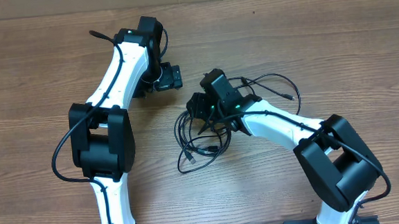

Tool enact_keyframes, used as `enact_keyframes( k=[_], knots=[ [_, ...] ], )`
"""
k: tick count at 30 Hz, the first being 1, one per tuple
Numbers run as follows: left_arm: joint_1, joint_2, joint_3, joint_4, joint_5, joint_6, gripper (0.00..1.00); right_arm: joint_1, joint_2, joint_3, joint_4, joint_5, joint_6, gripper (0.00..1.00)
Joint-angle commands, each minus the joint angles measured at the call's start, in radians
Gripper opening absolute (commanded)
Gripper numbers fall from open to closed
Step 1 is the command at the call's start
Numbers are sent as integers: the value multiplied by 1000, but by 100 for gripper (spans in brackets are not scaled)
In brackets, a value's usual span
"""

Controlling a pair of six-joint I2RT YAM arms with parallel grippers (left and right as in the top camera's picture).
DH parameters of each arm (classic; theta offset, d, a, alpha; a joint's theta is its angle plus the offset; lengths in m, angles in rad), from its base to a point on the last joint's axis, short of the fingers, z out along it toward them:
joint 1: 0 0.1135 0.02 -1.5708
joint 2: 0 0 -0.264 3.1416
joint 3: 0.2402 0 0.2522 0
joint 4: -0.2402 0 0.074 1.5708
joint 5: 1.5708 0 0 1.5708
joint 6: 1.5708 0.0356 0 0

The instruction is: Untangle cables

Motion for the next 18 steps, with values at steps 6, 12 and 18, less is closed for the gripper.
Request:
enact_keyframes(
  k=[6,12,18],
  knots=[
    [3,-24,-3,4,11,-14,99,-62,-59,63,-3,-102,-104,57],
    [3,-24,-3,4,11,-14,100,-67,-59,61,-147,-91,-104,54],
    [3,-24,-3,4,11,-14,100,-55,-56,60,-196,-45,-99,50]
  ],
)
